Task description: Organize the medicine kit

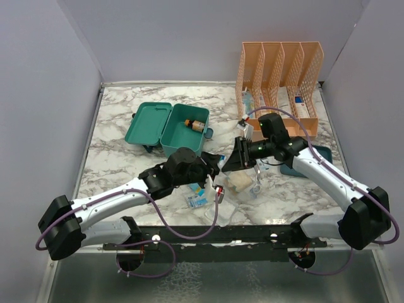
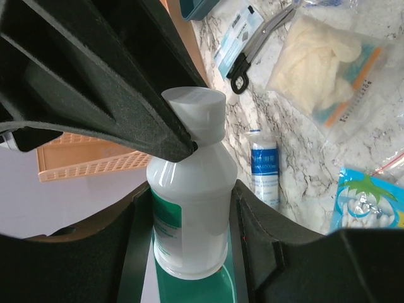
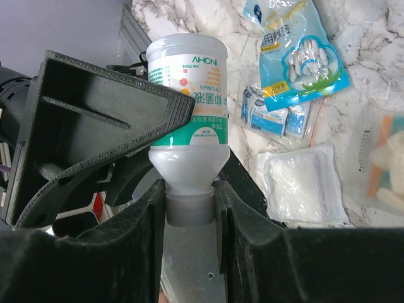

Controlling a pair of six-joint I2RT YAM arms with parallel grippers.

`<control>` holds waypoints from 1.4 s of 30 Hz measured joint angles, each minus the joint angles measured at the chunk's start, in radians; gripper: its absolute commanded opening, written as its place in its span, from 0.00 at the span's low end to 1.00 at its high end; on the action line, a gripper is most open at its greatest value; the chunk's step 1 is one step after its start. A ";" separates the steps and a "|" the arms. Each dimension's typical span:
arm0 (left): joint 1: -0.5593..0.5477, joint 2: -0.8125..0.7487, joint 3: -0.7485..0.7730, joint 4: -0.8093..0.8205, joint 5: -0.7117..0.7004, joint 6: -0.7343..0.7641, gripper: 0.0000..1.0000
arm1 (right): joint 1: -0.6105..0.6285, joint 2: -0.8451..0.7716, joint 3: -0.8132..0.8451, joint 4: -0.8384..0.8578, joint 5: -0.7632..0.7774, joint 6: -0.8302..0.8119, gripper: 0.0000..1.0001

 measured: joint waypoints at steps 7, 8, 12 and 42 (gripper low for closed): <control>0.000 0.003 0.007 -0.007 0.004 -0.067 0.32 | 0.000 -0.010 0.004 -0.005 0.009 -0.007 0.45; 0.000 0.004 0.008 -0.012 0.006 -0.088 0.32 | 0.000 -0.018 0.004 -0.005 0.016 -0.010 0.47; 0.000 0.005 0.023 -0.023 0.021 -0.220 0.33 | 0.000 -0.098 -0.002 0.031 0.074 -0.014 0.55; 0.001 -0.004 0.108 0.180 -0.231 -1.421 0.41 | 0.000 -0.259 -0.073 0.383 0.334 0.043 0.50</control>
